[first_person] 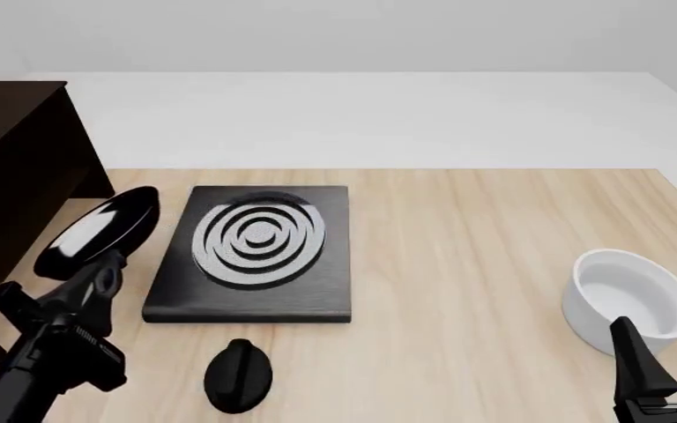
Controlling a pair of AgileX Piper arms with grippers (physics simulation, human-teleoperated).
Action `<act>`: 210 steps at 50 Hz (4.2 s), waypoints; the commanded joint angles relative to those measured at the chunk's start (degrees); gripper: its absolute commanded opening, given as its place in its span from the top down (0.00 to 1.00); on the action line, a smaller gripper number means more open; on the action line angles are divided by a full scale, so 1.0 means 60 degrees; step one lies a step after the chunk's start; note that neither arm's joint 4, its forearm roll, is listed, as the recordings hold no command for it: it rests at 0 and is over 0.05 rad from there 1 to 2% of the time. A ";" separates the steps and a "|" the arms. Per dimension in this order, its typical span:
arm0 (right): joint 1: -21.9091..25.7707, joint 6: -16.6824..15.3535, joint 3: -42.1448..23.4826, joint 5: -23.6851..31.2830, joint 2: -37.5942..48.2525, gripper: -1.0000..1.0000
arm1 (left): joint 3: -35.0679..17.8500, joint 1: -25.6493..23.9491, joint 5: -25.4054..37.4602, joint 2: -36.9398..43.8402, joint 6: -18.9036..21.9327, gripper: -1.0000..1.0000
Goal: Put the frying pan under the cabinet shelf.
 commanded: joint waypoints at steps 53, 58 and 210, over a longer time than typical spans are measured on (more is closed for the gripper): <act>0.0001 0.0000 0.0000 0.0000 0.0000 0.00 | 0.0000 0.1174 -0.0812 0.0823 -0.0693 1.00; 0.0001 0.0002 0.0000 0.0000 0.0002 0.00 | 0.0000 0.1293 -0.0714 0.0719 -0.0740 1.00; 0.0001 0.0002 0.0000 0.0000 0.0001 0.00 | -0.0336 0.2263 0.0215 0.5057 -0.0087 0.00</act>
